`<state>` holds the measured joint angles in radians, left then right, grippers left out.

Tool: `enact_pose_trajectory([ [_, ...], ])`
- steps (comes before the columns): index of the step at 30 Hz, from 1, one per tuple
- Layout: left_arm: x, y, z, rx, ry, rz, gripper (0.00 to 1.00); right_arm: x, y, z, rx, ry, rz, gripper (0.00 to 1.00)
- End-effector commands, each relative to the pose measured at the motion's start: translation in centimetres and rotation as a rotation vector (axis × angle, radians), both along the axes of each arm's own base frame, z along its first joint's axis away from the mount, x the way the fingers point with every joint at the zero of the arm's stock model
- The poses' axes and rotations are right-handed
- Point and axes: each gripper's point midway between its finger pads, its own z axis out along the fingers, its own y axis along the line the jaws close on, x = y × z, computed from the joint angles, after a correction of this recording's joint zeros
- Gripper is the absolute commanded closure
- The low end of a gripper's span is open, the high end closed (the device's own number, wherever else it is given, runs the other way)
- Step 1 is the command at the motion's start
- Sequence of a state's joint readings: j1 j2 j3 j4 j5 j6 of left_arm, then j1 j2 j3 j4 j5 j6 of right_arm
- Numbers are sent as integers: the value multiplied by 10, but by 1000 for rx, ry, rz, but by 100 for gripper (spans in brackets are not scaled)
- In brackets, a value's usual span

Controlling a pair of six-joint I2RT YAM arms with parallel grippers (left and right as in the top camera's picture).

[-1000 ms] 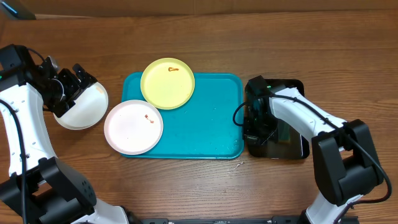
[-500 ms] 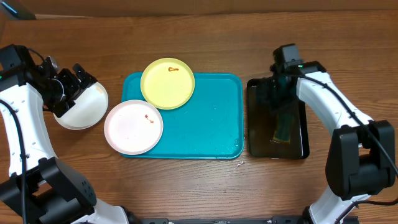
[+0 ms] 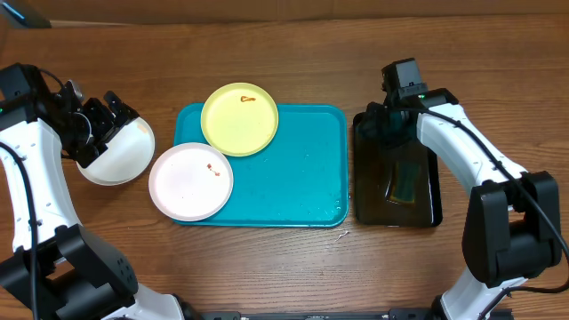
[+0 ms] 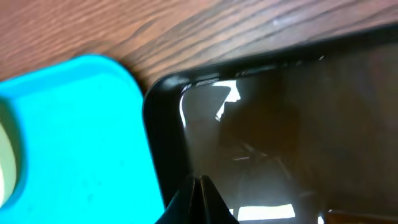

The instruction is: Clean dirty plates on tray and stack at the side

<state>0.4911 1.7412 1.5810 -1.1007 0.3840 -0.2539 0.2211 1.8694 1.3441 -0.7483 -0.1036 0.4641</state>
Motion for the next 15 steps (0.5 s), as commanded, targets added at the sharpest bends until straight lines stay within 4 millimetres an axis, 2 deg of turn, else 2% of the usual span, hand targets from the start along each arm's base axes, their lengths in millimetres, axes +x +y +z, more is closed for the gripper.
enact_pose_trajectory([
  [1, 2, 1, 10, 25, -28, -18, 0, 7, -8, 5, -34, -32, -38, 96],
  [15, 2, 1, 10, 25, -29, -19, 0, 10, -3, 1, -25, -39, -45, 96],
])
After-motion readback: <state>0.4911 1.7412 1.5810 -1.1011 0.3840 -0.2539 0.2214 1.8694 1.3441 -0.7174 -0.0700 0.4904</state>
